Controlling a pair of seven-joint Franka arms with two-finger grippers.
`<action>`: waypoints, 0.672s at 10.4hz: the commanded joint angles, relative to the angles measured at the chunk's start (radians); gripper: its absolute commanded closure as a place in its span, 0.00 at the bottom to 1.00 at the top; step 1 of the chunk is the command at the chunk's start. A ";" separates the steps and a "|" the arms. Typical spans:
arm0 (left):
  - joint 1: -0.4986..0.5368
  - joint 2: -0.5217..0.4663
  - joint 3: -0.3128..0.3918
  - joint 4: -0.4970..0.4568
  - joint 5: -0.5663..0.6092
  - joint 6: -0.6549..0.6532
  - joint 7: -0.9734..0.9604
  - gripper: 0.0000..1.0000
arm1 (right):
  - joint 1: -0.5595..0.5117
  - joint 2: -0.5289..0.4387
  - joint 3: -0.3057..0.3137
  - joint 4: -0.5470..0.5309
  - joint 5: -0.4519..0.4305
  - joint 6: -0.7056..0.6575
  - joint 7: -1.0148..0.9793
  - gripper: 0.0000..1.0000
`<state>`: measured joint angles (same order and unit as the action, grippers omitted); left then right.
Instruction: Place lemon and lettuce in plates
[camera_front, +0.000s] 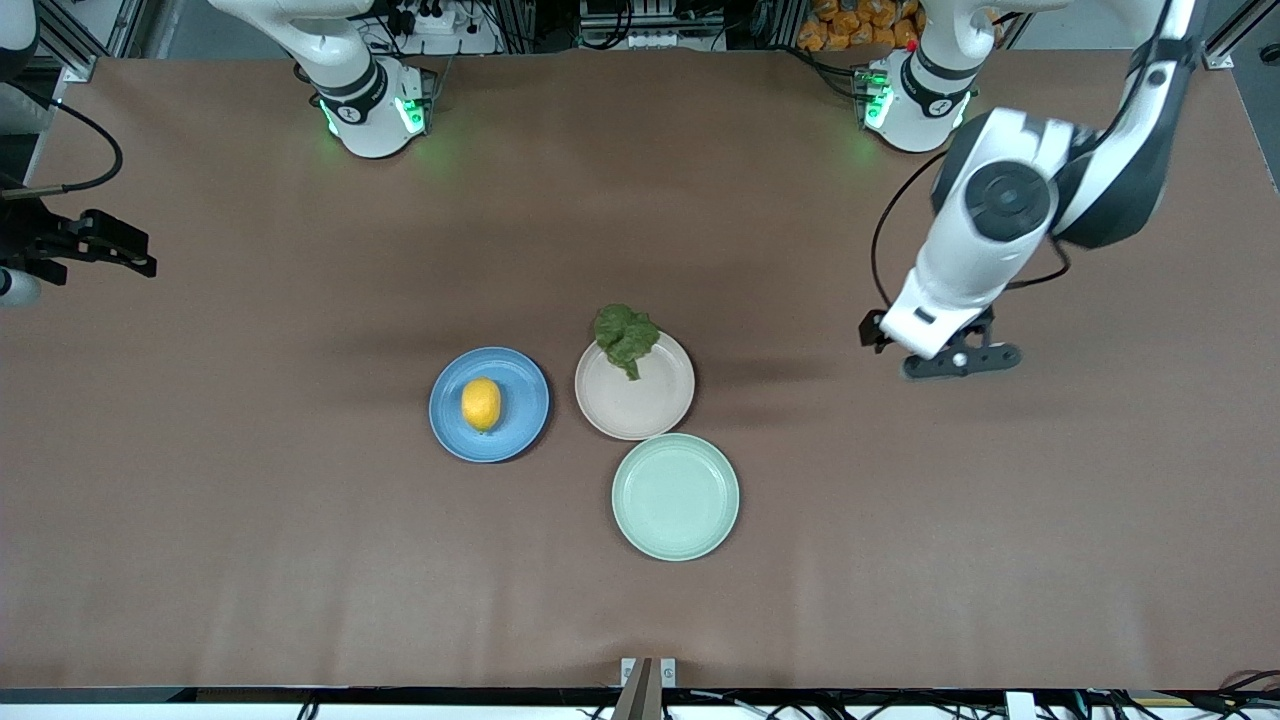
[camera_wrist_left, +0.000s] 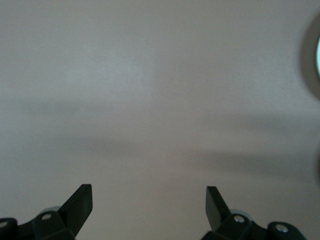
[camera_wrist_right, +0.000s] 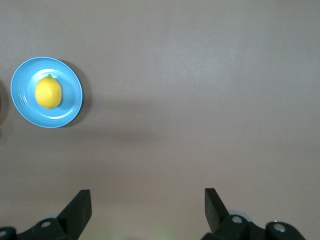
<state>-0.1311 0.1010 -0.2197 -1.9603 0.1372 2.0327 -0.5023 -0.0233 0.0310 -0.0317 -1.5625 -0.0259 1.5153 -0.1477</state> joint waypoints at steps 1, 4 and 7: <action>0.019 -0.118 0.040 -0.022 -0.106 -0.023 0.031 0.00 | 0.008 -0.017 -0.017 -0.014 -0.003 -0.004 0.030 0.00; 0.019 -0.133 0.060 0.096 -0.125 -0.090 0.118 0.00 | 0.011 -0.016 -0.027 -0.014 -0.003 -0.001 0.054 0.00; 0.018 -0.132 0.101 0.213 -0.120 -0.216 0.258 0.00 | 0.066 -0.020 -0.086 -0.017 -0.005 0.005 0.056 0.00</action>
<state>-0.1122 -0.0382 -0.1349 -1.8105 0.0382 1.8816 -0.3043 0.0032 0.0310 -0.0864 -1.5632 -0.0258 1.5155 -0.1145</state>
